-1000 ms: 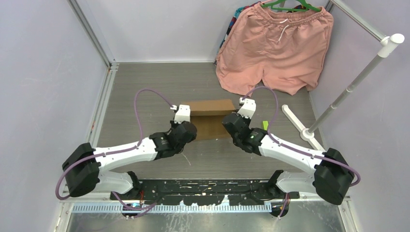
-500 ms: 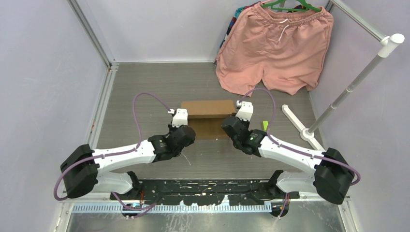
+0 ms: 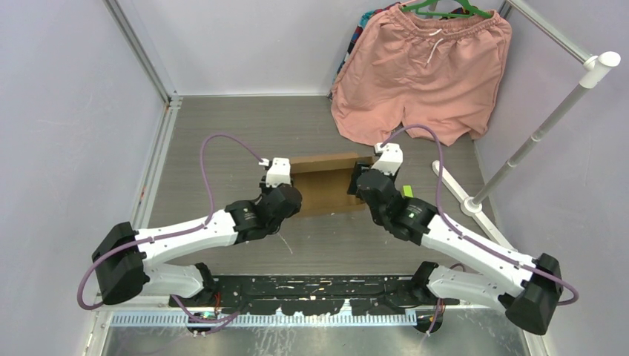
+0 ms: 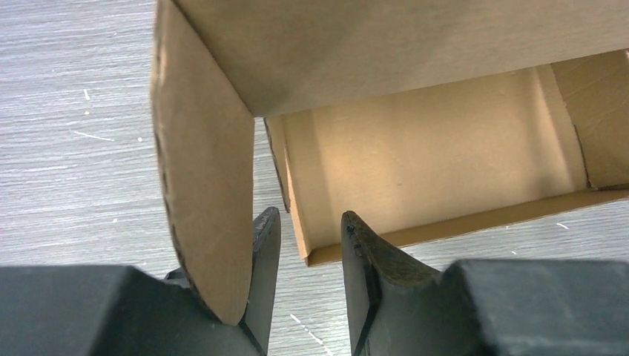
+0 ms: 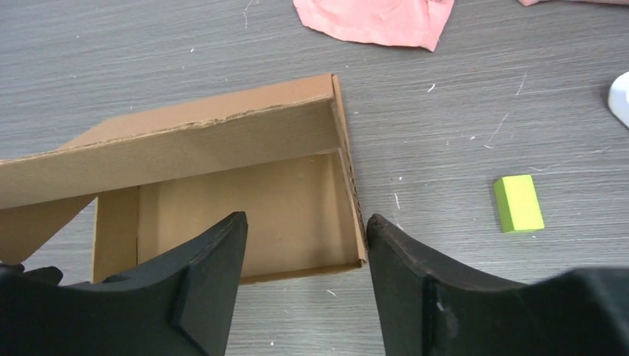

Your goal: Fold the paper box

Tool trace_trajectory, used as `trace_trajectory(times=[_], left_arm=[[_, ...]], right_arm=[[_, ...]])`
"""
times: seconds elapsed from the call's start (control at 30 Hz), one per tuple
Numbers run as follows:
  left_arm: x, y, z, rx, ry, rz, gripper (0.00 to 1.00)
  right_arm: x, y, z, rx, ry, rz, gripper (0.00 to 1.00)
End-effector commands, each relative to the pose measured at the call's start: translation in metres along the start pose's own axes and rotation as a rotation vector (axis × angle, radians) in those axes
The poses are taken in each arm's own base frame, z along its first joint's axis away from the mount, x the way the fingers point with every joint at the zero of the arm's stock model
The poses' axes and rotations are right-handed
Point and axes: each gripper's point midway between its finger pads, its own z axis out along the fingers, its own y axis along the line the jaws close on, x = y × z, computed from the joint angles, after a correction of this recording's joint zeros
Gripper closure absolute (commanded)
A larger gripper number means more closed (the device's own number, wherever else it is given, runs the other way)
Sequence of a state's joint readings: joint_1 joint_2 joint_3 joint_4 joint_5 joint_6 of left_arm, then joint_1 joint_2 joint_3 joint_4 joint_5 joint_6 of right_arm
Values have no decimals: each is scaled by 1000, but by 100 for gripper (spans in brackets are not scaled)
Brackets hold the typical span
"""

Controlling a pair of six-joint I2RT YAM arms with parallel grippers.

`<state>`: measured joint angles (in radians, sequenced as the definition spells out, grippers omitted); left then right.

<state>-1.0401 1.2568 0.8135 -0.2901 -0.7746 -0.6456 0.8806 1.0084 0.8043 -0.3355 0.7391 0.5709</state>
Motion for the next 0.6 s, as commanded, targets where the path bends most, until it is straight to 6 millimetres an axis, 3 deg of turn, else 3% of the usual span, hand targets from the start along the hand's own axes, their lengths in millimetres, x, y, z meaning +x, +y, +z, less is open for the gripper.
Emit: trace_trajectory(times=[0.0, 0.13, 0.27, 0.37, 0.57], left_arm=[[-18, 6, 0, -23, -35, -23, 63], [-20, 10, -1, -23, -36, -29, 62], [-23, 12, 0, -14, -32, -44, 62], [-26, 11, 1, -5, -32, -47, 62], [-26, 8, 1, 9, -29, -50, 62]], right_arm=[[-28, -23, -21, 35, -99, 44, 33], [-49, -63, -42, 148, -182, 71, 30], [-51, -87, -49, 214, -205, 94, 29], [-40, -101, -42, 263, -169, 105, 28], [-5, -129, -6, 303, 14, 207, 28]])
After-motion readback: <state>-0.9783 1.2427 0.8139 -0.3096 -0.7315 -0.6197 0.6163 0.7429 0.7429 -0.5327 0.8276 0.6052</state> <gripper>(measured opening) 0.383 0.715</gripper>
